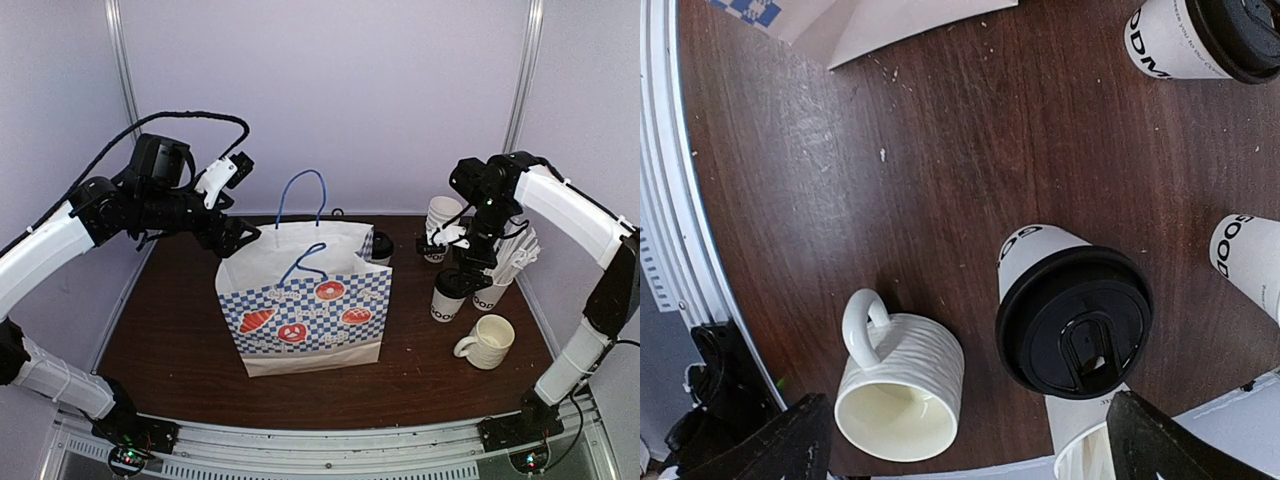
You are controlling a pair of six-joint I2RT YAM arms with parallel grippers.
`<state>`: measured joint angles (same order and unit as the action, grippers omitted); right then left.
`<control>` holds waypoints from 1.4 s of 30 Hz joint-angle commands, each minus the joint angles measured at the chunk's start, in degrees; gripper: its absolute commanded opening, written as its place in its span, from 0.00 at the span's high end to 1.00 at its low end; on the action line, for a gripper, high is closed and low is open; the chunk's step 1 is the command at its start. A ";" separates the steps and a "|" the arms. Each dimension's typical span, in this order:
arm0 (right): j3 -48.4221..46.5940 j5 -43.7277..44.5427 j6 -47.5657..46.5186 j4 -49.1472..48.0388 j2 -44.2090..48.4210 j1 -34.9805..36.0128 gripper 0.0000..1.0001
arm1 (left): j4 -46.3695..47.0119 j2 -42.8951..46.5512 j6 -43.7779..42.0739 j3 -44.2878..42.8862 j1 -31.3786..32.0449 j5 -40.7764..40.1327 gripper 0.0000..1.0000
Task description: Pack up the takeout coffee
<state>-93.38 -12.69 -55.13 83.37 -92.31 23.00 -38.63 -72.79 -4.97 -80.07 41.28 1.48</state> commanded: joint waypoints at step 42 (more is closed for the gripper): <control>-2.32 2.09 -10.86 -5.73 -14.30 -6.83 0.03 | 10.52 1.43 2.60 2.66 -0.50 2.03 0.02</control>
<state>-96.38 -9.67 -65.63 77.34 -105.82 16.60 -30.46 -71.02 -2.02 -77.34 41.19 2.68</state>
